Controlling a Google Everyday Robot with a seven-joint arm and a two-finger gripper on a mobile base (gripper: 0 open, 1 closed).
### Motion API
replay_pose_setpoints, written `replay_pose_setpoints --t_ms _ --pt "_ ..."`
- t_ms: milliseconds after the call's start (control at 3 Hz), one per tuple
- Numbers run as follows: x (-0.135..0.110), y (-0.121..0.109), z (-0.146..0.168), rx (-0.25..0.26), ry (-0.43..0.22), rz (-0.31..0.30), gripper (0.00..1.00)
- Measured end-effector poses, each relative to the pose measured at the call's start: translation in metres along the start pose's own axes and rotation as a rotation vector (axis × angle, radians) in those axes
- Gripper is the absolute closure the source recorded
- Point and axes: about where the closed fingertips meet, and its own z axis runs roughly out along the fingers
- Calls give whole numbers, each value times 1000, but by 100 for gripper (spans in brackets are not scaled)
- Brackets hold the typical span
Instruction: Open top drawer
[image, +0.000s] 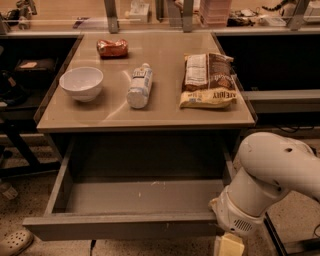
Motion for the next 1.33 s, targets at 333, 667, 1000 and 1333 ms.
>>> replay_pose_setpoints --t_ms 333,667,1000,1333 --pt "12 22 -4 -14 -11 43 0" --pt "11 22 -4 -14 -11 43 0" --pt "21 39 -6 -30 -17 82 0" --pt "21 39 -6 -29 -17 82 0"
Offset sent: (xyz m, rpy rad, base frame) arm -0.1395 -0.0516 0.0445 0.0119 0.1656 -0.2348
